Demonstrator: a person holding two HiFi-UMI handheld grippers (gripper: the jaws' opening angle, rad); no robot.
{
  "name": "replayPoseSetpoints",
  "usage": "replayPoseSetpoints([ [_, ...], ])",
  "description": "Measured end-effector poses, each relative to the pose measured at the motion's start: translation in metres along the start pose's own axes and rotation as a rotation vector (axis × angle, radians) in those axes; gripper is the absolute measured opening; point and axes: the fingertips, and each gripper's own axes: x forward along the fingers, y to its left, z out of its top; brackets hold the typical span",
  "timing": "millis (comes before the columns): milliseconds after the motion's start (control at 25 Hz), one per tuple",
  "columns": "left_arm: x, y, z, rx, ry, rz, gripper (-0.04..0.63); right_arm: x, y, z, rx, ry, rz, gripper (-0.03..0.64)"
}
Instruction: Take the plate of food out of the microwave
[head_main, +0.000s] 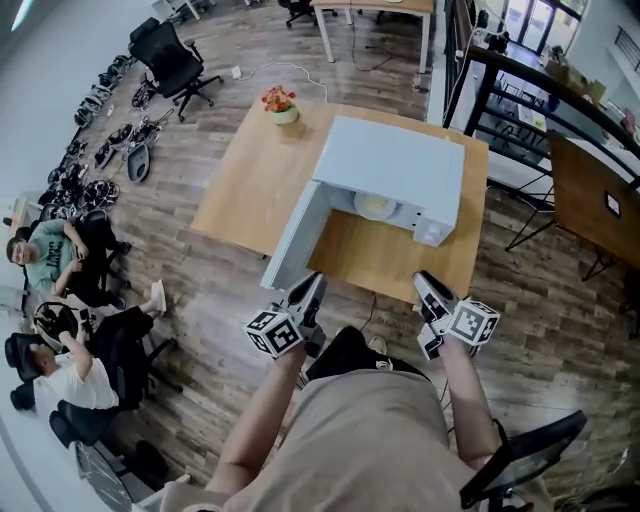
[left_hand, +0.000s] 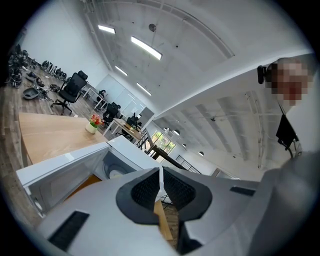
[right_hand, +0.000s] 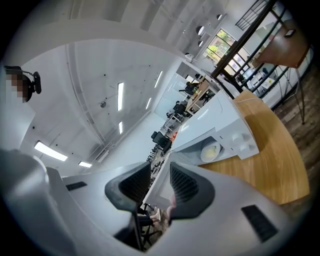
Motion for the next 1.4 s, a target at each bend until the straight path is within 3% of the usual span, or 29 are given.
replayPoseSetpoints([
  [320,0.009,0.022,0.035,0.043,-0.005,-0.001,0.003,0.061,0.009,0.0,0.015,-0.005,-0.048,0.115],
  [640,0.012,0.056,0.062,0.065,0.051,-0.003,0.005,0.112,0.004,0.004,0.001,-0.063,-0.147,0.115],
  [1040,0.03,0.083,0.068,0.094,0.094,-0.079,0.005,0.134,-0.022,-0.016,0.039,-0.124,-0.255,0.115],
  [1400,0.037,0.094,0.074,0.084,0.104,-0.111,0.018,0.145,-0.03,-0.016,0.045,-0.129,-0.294,0.115],
])
